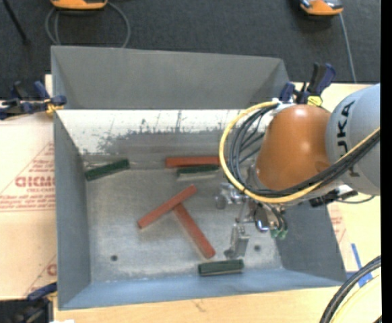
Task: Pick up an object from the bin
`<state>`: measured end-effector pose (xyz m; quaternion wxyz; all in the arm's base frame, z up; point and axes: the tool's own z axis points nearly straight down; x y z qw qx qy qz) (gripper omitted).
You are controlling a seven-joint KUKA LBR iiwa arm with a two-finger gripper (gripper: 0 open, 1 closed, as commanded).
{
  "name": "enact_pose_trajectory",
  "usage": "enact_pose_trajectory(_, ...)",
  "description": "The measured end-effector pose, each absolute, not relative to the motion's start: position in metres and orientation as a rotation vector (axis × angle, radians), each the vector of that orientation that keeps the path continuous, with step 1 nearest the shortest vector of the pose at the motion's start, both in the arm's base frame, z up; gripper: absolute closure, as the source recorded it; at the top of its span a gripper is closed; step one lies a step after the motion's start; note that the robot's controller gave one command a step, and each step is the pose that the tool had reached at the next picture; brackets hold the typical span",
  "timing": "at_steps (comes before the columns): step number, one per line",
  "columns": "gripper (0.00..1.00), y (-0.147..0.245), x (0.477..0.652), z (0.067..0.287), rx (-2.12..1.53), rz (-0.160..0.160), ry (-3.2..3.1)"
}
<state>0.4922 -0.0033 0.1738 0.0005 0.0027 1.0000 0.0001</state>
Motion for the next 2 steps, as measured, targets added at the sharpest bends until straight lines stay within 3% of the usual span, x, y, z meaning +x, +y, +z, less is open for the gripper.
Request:
enact_pose_trajectory(1, 0.00, 0.039, 0.539, 0.136, -0.137, 0.001, 3.134)
enact_pose_trajectory(2, 0.00, 0.097, 0.575, 0.079, 0.040, 0.005, 3.139)
